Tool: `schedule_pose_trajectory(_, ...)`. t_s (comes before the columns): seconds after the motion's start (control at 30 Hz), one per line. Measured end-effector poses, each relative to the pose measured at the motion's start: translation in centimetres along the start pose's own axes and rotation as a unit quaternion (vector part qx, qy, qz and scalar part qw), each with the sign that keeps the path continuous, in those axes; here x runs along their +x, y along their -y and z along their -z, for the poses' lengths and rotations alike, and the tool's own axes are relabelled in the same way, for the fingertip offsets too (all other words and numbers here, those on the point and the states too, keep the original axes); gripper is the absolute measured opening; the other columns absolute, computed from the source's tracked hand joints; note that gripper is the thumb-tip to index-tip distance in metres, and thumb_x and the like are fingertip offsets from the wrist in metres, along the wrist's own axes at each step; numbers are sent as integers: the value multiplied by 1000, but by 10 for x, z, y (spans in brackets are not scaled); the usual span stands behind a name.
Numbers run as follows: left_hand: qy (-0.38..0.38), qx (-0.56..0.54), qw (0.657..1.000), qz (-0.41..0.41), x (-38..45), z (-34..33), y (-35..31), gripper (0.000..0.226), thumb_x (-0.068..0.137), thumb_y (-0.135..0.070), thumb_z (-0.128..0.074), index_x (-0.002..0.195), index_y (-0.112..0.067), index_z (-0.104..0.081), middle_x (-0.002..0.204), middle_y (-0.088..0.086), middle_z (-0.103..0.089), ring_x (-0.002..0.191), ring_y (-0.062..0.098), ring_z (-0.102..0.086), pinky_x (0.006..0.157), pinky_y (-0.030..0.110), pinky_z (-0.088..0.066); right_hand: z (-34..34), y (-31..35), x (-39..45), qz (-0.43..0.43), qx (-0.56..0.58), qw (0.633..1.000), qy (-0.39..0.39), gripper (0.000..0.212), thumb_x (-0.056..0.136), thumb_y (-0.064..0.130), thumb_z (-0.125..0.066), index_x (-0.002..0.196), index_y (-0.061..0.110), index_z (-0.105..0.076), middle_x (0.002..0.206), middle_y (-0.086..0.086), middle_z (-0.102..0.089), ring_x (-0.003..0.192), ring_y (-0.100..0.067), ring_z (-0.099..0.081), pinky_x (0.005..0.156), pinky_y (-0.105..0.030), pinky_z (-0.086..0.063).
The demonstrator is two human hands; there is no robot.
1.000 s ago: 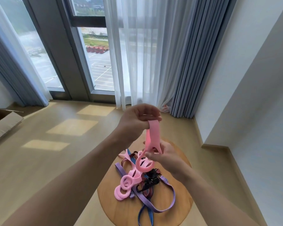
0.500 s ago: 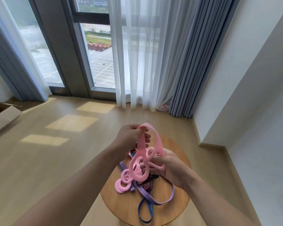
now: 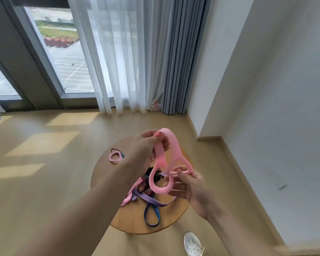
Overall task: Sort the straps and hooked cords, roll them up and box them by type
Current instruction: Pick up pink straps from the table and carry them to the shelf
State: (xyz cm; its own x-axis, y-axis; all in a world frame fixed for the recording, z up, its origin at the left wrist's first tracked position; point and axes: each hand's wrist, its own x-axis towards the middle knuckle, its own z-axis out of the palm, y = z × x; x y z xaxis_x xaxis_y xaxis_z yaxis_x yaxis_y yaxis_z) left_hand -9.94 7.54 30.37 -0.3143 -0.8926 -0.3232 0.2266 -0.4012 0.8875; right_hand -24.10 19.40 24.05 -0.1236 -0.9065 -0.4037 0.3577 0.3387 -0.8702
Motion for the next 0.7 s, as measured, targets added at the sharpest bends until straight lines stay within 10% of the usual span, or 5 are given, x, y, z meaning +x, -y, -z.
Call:
schedule_pose_trajectory(0.23,48,10,999,8,10,-76,15,36,93,16,-42,104,-3,-70,88,19,-75,85,32,-70,82,50,-60,55,11,-27,-1,154,987,-36,44,85,12,-71,124,-2,-60,103,-21,-71,99,-37,-70,102,-62,-48)
schedule_pose_trajectory(0.37,96,12,995,28,9,-145,29,40,91,19,-39,108,0,-69,86,18,-75,83,32,-70,88,52,-60,102,11,-44,12,185,981,-54,31,70,9,-81,95,3,-64,96,-17,-67,96,-34,-67,99,-60,-50)
schedule_pose_trajectory(0.5,146,17,988,57,-5,-228,55,42,91,20,-36,110,1,-69,87,18,-74,81,32,-70,99,54,-55,164,13,-63,23,206,971,-120,45,74,-5,-73,117,0,-62,96,-11,-64,92,-31,-67,92,-55,-55)
schedule_pose_trajectory(0.7,205,53,973,88,-17,-347,103,39,94,20,-39,110,1,-68,95,16,-72,81,28,-71,76,37,-62,271,16,-113,43,228,954,-191,34,64,-4,-79,97,-5,-73,93,-14,-66,87,-26,-64,83,-41,-55)
